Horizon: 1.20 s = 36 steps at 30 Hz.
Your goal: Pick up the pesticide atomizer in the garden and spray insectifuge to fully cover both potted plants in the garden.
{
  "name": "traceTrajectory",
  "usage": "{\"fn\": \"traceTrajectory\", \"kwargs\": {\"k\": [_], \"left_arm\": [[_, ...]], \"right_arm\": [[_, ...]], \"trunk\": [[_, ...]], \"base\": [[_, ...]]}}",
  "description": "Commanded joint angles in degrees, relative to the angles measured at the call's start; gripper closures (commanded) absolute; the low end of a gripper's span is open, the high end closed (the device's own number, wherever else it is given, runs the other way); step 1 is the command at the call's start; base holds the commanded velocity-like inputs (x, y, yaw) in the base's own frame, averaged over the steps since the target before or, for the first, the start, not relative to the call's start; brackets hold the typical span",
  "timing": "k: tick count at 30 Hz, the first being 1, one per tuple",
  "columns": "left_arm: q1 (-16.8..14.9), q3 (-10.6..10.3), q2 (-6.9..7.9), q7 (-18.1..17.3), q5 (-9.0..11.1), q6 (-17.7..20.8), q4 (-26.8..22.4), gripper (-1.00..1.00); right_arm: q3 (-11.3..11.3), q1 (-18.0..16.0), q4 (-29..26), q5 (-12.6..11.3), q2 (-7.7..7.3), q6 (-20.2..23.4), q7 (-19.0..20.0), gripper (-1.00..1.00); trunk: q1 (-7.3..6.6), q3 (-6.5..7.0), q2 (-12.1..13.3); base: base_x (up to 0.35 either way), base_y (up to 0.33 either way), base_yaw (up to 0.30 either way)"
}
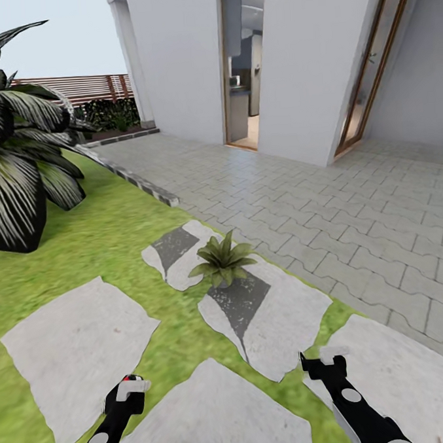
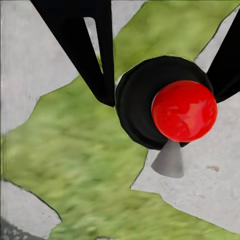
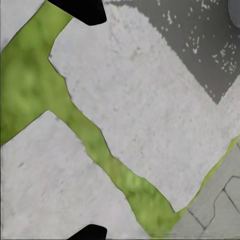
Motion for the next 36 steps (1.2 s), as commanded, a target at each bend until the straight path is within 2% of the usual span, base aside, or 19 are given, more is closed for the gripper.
{"fn": "traceTrajectory", "kwargs": {"k": [1,6,13,19,26,29,31,32,33,34,35,36], "left_arm": [[0.0,0.1,0.02,0.0,-0.4,-0.2,0.0,1.0],[0.0,0.1,0.02,0.0,-0.4,-0.3,0.0,1.0],[0.0,0.0,0.05,0.0,-0.4,-0.2,0.1,1.0],[0.0,0.2,0.29,0.0,-0.6,-0.1,0.0,1.0],[0.0,0.0,0.57,-0.5,-1.0,-0.1,0.0,1.0],[0.0,-0.5,1.59,-0.9,-1.6,0.0,0.0,1.0],[-0.1,-1.4,2.88,-2.9,-3.3,0.1,-0.1,1.0],[-0.1,-2.2,3.55,-5.1,-4.9,0.3,-0.1,1.0],[-0.2,-3.2,4.44,-9.8,-7.5,0.7,-0.1,1.0],[-0.3,-3.7,4.94,-13.3,-9.0,1.3,-0.1,1.0],[-0.3,-3.8,5.15,-15.0,-9.6,1.7,-0.1,1.0],[-0.3,-4.0,5.55,-18.2,-10.5,2.7,-0.2,1.0]], "right_arm": [[0.0,0.0,0.1,0.3,0.01,-0.2,-0.2,-1.0],[0.0,0.0,0.1,0.3,0.01,-0.2,-0.2,-1.0],[0.0,0.0,0.1,0.3,0.01,-0.2,-0.3,-1.0],[0.0,0.0,0.1,0.4,0.01,-0.2,-0.3,-1.0],[0.1,0.0,0.1,0.5,0.09,-0.1,-0.1,-1.0],[0.5,0.0,0.1,0.7,0.04,-0.1,0.1,-1.0],[1.9,0.0,0.1,1.8,0.02,-0.1,0.2,-1.0],[3.2,0.0,0.1,2.7,0.02,-0.1,0.6,-1.0],[5.9,0.0,0.1,4.3,0.06,-0.1,1.9,-1.0],[8.2,0.0,0.0,5.4,0.19,-0.1,3.7,-1.0],[9.4,0.0,0.0,6.0,0.26,-0.1,4.8,-1.0],[11.9,-0.1,-0.1,7.1,0.39,0.0,7.5,-1.0]], "trunk": [[-0.01,-0.04,0.0],[-0.01,-0.04,0.0],[-0.01,-0.04,0.0],[-0.01,-0.04,0.0],[-0.01,-0.04,0.0],[-0.01,-0.04,0.0],[-0.01,-0.04,0.0],[-0.01,-0.04,0.0],[-0.01,-0.04,0.0],[-0.01,-0.04,0.0],[-0.01,-0.04,0.0],[-0.01,-0.04,0.0]], "base": [[0.015,0.0,-0.287],[0.12,-0.001,-0.287],[0.31,-0.056,-0.272],[0.298,-0.057,-0.02],[0.045,-0.006,-0.001],[0.005,-0.001,0.0],[0.002,0.0,0.0],[0.0,0.0,0.0],[0.0,0.0,0.0],[0.0,0.0,0.0],[0.0,0.0,0.0],[0.0,0.0,0.0]]}}
